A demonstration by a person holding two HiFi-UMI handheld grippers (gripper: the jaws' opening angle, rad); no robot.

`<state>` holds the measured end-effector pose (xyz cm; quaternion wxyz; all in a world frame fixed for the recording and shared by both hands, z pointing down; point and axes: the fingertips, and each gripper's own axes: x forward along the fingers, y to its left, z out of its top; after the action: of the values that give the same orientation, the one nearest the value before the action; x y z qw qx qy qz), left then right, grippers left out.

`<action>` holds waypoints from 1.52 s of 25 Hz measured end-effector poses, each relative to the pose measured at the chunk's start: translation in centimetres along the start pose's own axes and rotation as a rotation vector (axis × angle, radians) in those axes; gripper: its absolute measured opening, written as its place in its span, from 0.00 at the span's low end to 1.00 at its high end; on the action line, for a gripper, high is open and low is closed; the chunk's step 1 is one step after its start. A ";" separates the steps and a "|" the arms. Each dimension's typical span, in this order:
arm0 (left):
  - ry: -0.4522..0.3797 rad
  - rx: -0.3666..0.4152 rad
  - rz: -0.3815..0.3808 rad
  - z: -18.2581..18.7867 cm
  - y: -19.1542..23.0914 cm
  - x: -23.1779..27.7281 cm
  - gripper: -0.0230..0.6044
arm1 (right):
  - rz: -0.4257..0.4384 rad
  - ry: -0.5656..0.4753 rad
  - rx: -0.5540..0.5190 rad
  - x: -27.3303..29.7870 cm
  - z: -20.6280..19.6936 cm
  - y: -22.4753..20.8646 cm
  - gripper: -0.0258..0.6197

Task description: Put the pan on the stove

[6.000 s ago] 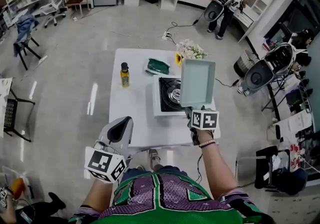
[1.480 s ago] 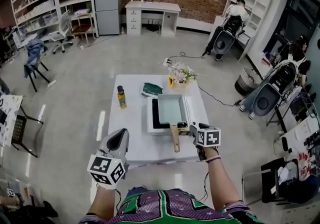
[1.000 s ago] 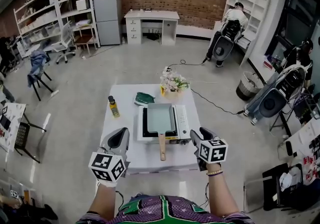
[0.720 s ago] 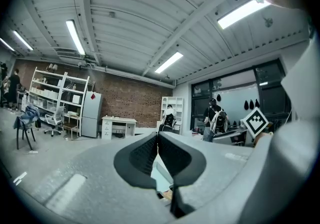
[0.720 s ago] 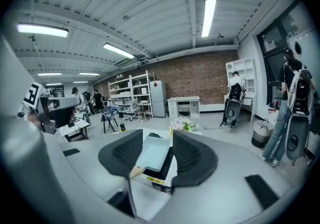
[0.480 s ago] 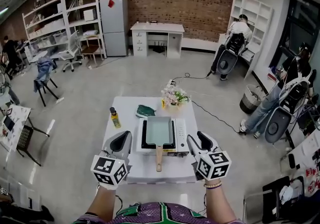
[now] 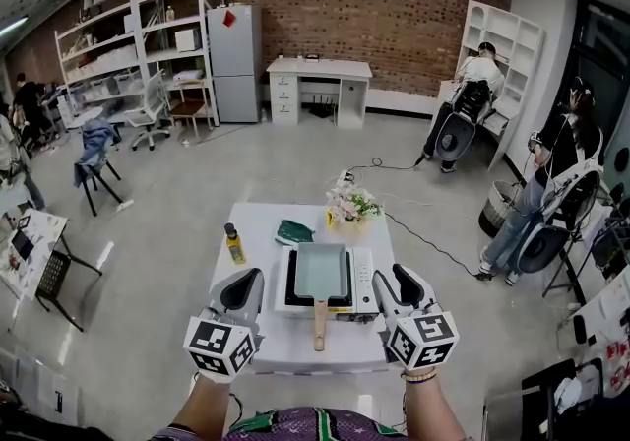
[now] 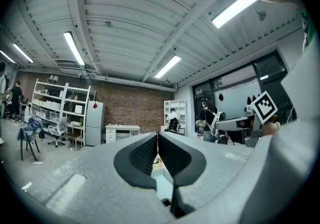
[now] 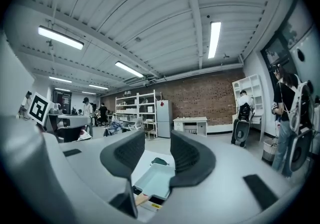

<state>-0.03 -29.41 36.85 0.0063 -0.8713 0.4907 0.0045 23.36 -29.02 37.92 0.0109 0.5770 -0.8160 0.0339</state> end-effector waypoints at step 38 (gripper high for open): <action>-0.004 -0.007 -0.025 -0.3 -0.4 -1.6 0.07 | -0.047 -0.022 -0.019 -2.4 0.8 1.7 0.04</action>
<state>-0.51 -27.85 37.16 0.0042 -0.8773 0.4799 0.0080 22.57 -26.28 36.91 0.0084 0.5961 -0.8026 0.0196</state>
